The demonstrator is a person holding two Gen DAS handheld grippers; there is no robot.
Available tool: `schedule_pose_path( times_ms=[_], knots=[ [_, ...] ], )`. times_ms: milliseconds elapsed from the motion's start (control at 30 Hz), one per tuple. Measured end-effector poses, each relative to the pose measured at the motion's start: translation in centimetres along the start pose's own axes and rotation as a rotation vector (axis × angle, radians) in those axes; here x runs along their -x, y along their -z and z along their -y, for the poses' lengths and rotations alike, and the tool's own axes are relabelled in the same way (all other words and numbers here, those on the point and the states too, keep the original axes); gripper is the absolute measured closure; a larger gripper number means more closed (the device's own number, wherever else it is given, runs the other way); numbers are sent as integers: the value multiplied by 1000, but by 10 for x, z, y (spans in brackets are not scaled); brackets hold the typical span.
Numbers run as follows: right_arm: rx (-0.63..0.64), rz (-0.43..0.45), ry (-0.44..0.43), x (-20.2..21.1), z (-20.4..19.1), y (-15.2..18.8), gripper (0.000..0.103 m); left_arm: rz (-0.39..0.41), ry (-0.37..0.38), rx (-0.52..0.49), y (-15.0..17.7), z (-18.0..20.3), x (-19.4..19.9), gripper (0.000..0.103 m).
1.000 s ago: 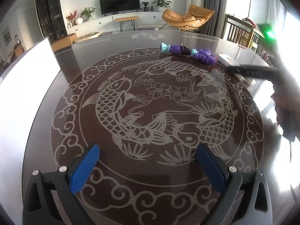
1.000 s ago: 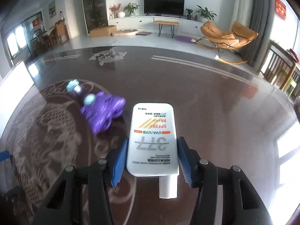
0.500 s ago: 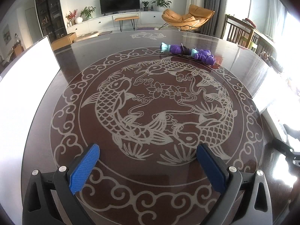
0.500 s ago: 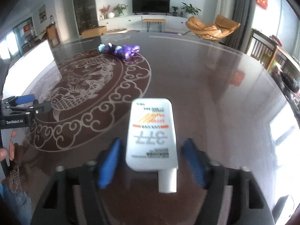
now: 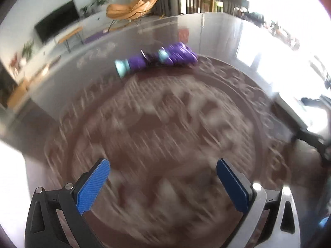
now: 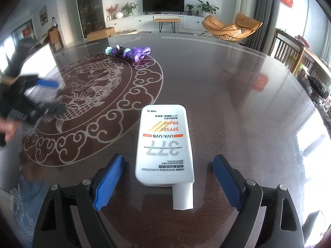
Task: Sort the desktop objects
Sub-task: 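Grasp the white sunscreen bottle with the right gripper, then grasp the purple toy figure with the left gripper while the right gripper holds the sunscreen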
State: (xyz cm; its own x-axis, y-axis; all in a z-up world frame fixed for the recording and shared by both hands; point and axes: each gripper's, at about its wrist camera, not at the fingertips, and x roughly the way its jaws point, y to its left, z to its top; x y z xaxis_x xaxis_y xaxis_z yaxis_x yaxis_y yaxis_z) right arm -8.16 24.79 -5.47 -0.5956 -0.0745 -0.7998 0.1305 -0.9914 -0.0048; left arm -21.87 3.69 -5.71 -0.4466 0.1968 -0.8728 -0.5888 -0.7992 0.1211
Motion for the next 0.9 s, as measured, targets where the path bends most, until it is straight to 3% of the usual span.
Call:
schedule_pose_path(
  times_ms=[267, 400, 500, 667, 733, 767, 833, 900],
  knots=[
    [10, -7, -7, 1, -3, 1, 10, 39, -40, -191, -85, 0, -32, 0],
    [10, -7, -8, 2, -3, 1, 10, 55, -46, -226, -116, 8, -50, 0],
    [10, -7, -8, 2, -3, 1, 10, 73, 2, -212, -126, 9, -60, 0],
    [10, -7, -7, 2, -3, 1, 10, 46, 94, -63, -126, 7, -64, 0],
    [10, -7, -7, 2, -4, 2, 10, 34, 146, -74, -123, 12, -64, 1],
    [10, -7, -7, 2, -4, 2, 10, 40, 162, -72, -122, 12, -64, 7],
    [10, -7, -7, 2, -4, 1, 10, 74, 168, -61, -122, 10, -61, 39],
    [10, -7, -7, 2, -4, 2, 10, 86, 155, -40, -121, 13, -56, 59]
  ],
)
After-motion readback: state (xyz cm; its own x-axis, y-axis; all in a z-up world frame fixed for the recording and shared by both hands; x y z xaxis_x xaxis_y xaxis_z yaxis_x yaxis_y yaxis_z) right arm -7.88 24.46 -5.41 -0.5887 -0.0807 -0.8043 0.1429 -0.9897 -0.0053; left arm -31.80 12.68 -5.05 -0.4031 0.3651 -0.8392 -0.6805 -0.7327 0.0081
